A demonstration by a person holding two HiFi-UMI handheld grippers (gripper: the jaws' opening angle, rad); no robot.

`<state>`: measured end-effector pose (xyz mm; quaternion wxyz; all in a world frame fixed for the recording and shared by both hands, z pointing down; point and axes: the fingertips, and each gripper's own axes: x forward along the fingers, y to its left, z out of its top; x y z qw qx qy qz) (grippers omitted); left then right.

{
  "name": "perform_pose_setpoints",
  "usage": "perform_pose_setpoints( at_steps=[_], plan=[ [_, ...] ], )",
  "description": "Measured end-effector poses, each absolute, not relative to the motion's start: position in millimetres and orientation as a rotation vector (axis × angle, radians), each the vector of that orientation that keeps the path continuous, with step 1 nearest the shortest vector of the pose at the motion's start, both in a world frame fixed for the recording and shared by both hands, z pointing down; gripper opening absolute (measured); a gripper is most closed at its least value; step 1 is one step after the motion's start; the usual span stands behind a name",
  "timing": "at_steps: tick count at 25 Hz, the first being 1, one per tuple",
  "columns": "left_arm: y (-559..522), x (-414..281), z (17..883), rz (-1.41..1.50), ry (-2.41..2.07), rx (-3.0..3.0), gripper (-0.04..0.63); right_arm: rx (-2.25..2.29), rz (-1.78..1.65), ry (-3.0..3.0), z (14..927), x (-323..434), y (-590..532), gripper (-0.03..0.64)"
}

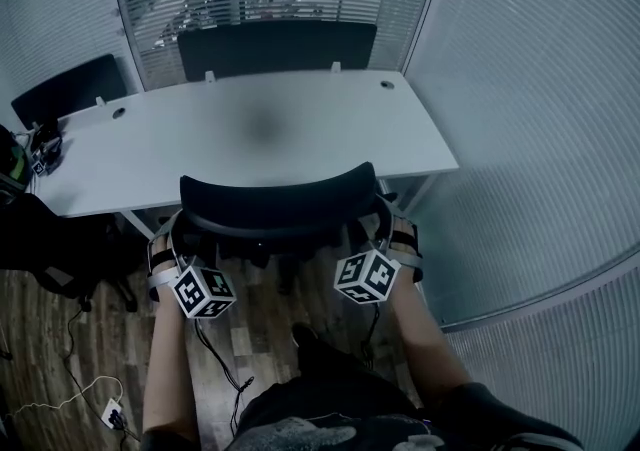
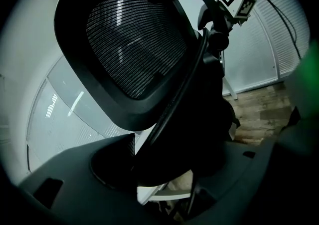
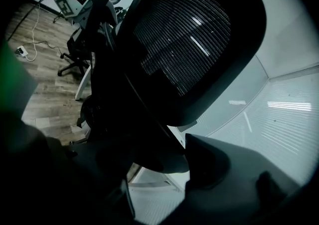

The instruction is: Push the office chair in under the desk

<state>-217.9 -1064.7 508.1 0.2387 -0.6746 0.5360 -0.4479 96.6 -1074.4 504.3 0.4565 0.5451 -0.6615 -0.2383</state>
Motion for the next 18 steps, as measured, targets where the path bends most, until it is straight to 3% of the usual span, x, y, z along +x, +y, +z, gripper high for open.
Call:
perform_pose_setpoints(
  at_steps=[7,18],
  plan=[
    [-1041,-218,497,-1.228,1.523,-1.891,0.290,1.413,-0.587,-1.636,487,100,-1052,0.304],
    [-941,-194,466,-0.929,1.642,-2.060,0.290,1.522,-0.469,-1.798,460,99,-970,0.304]
  ],
)
